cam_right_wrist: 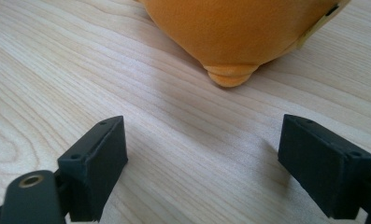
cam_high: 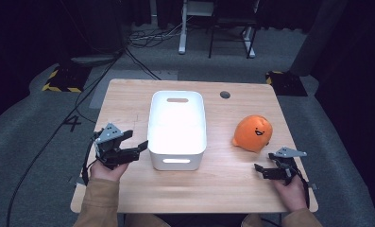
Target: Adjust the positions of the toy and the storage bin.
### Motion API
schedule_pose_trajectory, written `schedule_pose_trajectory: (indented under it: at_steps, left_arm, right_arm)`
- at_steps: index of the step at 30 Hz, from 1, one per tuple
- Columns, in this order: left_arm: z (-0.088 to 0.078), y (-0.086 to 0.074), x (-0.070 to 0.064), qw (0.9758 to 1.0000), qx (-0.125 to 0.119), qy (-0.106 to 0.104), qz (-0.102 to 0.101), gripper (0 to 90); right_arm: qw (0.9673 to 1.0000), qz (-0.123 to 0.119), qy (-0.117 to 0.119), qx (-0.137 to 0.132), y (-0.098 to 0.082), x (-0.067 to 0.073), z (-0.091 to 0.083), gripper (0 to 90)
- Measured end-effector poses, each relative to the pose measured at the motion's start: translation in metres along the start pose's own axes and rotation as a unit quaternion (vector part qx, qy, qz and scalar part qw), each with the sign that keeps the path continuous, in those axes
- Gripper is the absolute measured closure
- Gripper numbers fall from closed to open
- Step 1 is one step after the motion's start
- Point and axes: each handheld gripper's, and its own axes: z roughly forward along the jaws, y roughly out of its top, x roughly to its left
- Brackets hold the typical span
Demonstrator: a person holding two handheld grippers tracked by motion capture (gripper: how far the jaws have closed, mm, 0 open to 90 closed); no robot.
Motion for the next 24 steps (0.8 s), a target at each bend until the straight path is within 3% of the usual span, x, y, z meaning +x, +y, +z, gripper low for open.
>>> schedule_pose_trajectory:
  at_steps: [7, 14, 16, 20, 24]
  left_arm:
    - [0.022, 0.006, -0.001, 0.9999, 0.006, -0.011, -0.001, 29.3]
    - [0.036, 0.002, 0.002, 0.9998, 0.022, -0.004, -0.001, 32.4]
    - [0.039, -0.001, 0.002, 0.9997, 0.02, -0.015, -0.006, 33.8]
    - [0.04, -0.002, -0.003, 0.9999, 0.013, -0.009, -0.001, 36.4]
    - [0.044, -0.003, -0.01, 0.9995, 0.023, -0.005, 0.019, 38.4]
  right_arm:
    - [1.0, 0.0, 0.0, 0.0, 0.0, 0.0, 0.0, 15.6]
    - [1.0, 0.0, 0.0, 0.0, 0.0, 0.0, 0.0, 15.6]
    - [1.0, 0.0, 0.0, 0.0, 0.0, 0.0, 0.0, 15.6]
    - [1.0, 0.0, 0.0, 0.0, 0.0, 0.0, 0.0, 15.6]
    - [1.0, 0.0, 0.0, 0.0, 0.0, 0.0, 0.0, 15.6]
